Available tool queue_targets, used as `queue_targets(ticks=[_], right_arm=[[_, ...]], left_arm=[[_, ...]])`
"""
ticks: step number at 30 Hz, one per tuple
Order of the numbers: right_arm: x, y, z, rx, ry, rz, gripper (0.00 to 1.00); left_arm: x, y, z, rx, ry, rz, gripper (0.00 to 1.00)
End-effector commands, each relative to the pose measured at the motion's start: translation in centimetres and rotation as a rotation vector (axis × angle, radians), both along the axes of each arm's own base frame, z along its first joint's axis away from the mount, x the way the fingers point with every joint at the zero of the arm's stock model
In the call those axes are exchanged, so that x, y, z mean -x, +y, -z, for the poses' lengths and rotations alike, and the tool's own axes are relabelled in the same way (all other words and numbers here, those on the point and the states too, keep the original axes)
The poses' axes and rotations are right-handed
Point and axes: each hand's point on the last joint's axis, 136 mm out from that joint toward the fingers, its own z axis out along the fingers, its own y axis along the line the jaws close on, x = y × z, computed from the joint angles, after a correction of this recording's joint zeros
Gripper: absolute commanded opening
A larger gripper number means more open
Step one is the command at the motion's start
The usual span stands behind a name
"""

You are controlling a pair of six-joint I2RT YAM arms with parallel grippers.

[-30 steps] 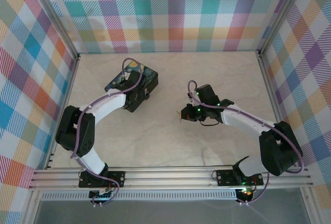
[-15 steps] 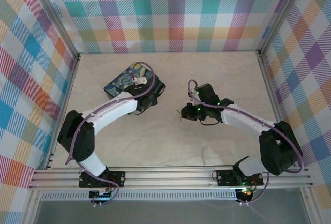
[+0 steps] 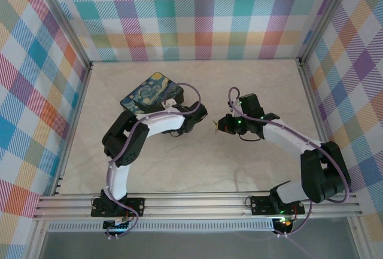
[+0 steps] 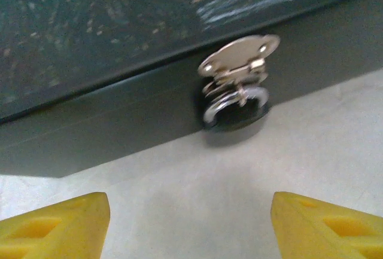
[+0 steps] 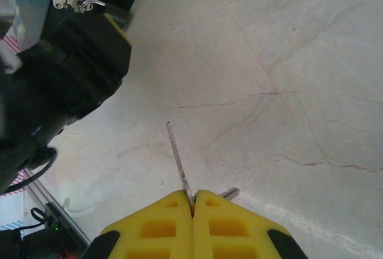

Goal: Unlock the padlock with the key

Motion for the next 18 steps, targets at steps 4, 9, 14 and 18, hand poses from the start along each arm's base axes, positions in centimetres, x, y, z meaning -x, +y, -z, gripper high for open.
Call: queue_targets(ticks=[4,9,14,18], right_arm=[[-0.8,-0.1,0.1,-0.052,-0.018,-0.032,0.00],[-1.3,-0.1,0.1,-0.061,-0.018,-0.040,0.00],[-1.6,-0.1,0.3,-0.066,-0.016,-0.048,0.00],[-1.6,-0.2,0.4,-0.068,-0.015,-0.052,0.00]], left_arm=[[-1.8,-0.8,-0.1,0.005,-0.131,-0.052,0.69],[-2.1,-0.3,0.1,-0.017,-0.168,-0.116,0.66],[-2.4,-0.1,0.5,-0.022,-0.203,-0.165,0.63],[-2.8,-0.1,0.5,-0.023,-0.243,-0.174,0.62]])
